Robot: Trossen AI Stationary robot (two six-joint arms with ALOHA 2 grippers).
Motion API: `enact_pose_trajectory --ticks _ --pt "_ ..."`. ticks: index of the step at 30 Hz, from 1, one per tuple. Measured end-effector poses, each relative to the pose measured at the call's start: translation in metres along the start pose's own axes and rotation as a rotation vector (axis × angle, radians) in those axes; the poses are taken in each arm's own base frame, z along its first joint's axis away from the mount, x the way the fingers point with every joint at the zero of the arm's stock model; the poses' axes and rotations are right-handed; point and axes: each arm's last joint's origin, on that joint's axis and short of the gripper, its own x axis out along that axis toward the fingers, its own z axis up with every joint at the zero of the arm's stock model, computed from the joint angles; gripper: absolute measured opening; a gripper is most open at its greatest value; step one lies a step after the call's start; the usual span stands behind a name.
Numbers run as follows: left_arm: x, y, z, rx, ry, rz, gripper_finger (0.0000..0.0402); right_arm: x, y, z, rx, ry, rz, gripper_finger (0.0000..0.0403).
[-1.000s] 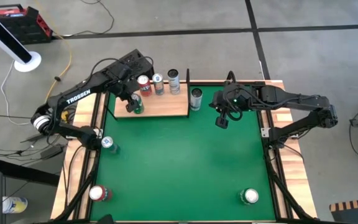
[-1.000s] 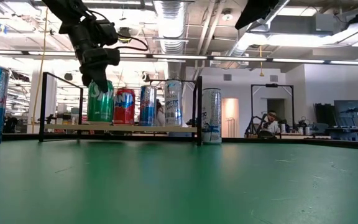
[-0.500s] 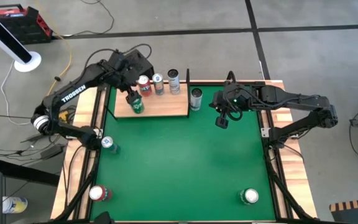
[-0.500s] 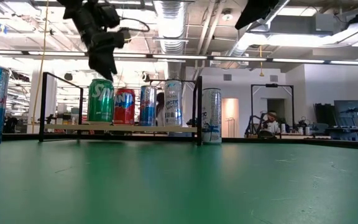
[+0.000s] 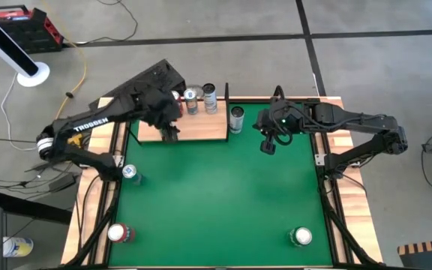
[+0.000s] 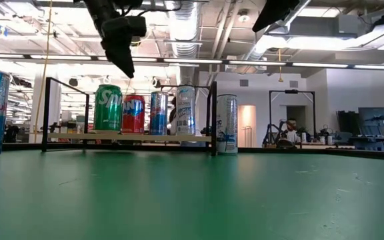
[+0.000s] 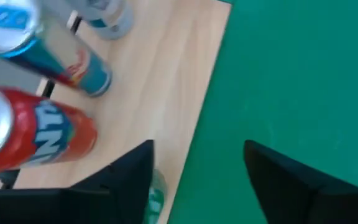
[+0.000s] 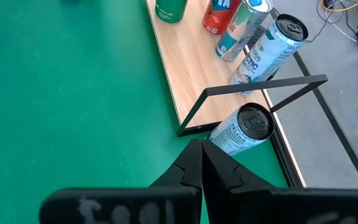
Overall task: Place canned beverage on shelf
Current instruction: Put the left green soda can on the shelf
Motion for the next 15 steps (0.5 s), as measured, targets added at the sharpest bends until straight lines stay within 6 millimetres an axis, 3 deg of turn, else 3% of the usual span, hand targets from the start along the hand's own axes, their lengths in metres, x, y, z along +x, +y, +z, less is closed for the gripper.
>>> enact_pose_trajectory --ticks 4,8,15 --pt "0.0 -0.009 0.0 0.045 0.032 0.106 0.0135 0.001 -0.003 0.0 0.009 0.0 -0.009 0.0025" --pt "0.001 -0.008 -0.004 0.043 0.064 0.124 0.0024 0.001 -0.004 0.0 0.014 -0.002 -0.013 0.0025" --pt "0.013 -0.002 -0.015 -0.005 0.096 0.142 0.0001 0.001 -0.004 0.0 0.04 -0.001 -0.012 0.0026"
